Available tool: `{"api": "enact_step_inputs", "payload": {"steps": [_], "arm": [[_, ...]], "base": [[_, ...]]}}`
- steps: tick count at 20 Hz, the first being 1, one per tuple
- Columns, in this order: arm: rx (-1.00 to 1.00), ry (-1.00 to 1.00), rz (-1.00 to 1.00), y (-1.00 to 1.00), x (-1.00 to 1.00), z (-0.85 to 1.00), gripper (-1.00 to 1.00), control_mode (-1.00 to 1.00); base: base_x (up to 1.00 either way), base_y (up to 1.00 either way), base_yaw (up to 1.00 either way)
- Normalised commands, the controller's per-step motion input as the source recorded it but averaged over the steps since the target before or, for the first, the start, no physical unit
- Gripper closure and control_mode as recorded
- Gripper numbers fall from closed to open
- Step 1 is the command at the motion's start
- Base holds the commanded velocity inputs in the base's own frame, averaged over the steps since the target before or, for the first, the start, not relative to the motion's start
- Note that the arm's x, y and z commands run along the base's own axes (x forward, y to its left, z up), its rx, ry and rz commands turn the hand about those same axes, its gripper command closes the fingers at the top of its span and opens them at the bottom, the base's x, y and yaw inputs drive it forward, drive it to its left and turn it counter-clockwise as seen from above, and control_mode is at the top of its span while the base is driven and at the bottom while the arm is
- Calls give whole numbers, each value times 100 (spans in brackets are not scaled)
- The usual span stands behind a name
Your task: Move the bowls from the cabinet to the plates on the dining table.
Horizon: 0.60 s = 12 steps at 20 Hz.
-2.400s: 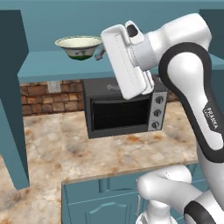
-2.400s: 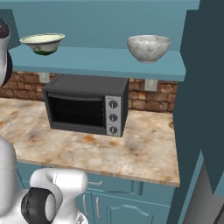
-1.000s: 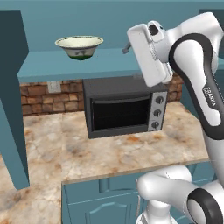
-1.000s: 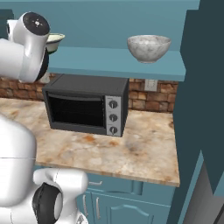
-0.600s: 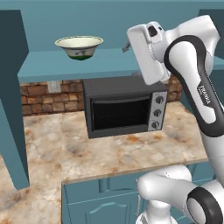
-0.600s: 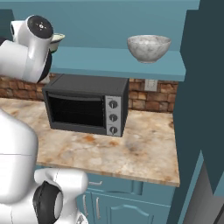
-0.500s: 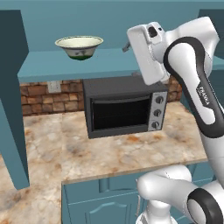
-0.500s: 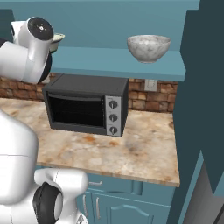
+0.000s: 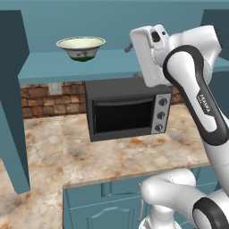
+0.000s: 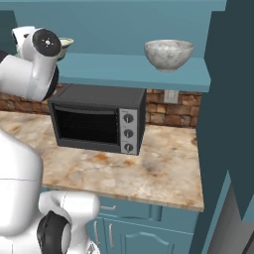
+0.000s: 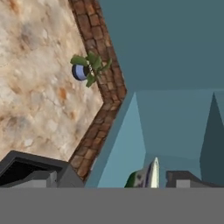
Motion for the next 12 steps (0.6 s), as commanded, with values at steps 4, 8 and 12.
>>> {"api": "enact_step_inputs", "payload": {"steps": [4,8,12], "arm": [[0,-5,-1,0,29,0,-100,-100],[-1,-1,-2,0,33,0,-100,-100],[0,0,-4,0,28,4,-100,-100]], "base": [[0,0,0],[0,0,0],[0,0,0]]}}
